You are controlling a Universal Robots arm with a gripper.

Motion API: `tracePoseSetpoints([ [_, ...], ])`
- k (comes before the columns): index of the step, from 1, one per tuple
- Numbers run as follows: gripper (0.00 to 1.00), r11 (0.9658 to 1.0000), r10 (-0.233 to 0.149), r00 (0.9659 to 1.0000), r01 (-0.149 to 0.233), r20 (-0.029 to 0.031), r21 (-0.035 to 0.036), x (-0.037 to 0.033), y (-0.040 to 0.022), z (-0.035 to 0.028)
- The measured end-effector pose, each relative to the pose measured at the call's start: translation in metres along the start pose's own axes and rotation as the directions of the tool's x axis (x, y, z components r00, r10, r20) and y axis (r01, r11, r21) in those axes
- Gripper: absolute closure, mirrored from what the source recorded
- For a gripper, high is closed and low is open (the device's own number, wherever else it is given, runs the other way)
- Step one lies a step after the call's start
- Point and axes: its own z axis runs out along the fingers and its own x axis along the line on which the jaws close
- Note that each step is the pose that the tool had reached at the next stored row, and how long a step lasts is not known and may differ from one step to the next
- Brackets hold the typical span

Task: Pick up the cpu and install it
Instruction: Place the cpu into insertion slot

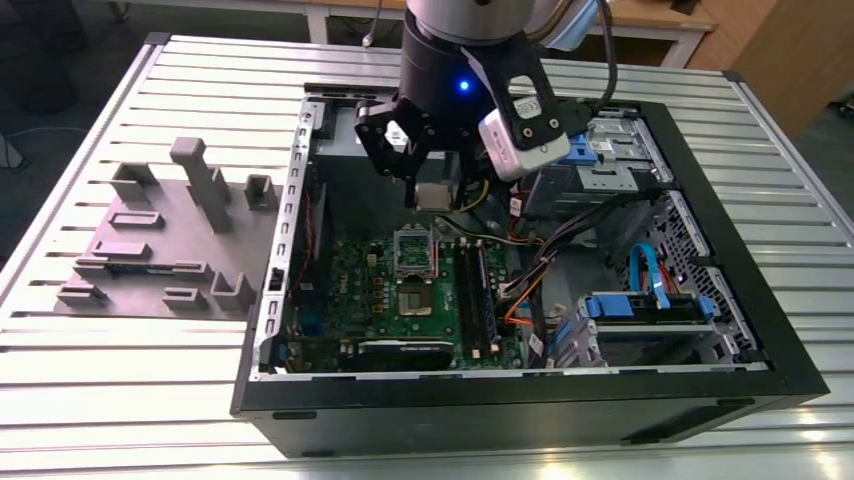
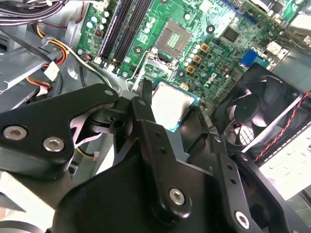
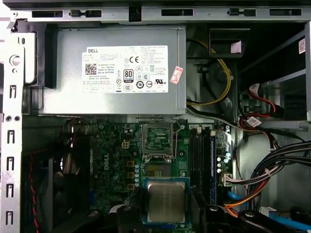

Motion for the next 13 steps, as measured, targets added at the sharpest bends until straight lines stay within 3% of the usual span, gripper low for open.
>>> tracePoseSetpoints([
  [6, 0.53, 1.0, 0.0, 1.0, 0.0, 0.0, 0.0, 0.0, 0.0, 0.0002],
  [13, 0.53, 0.9999, -0.016, 0.9999, 0.016, -0.004, 0.0017, -0.0003, -0.0022, 0.012],
])
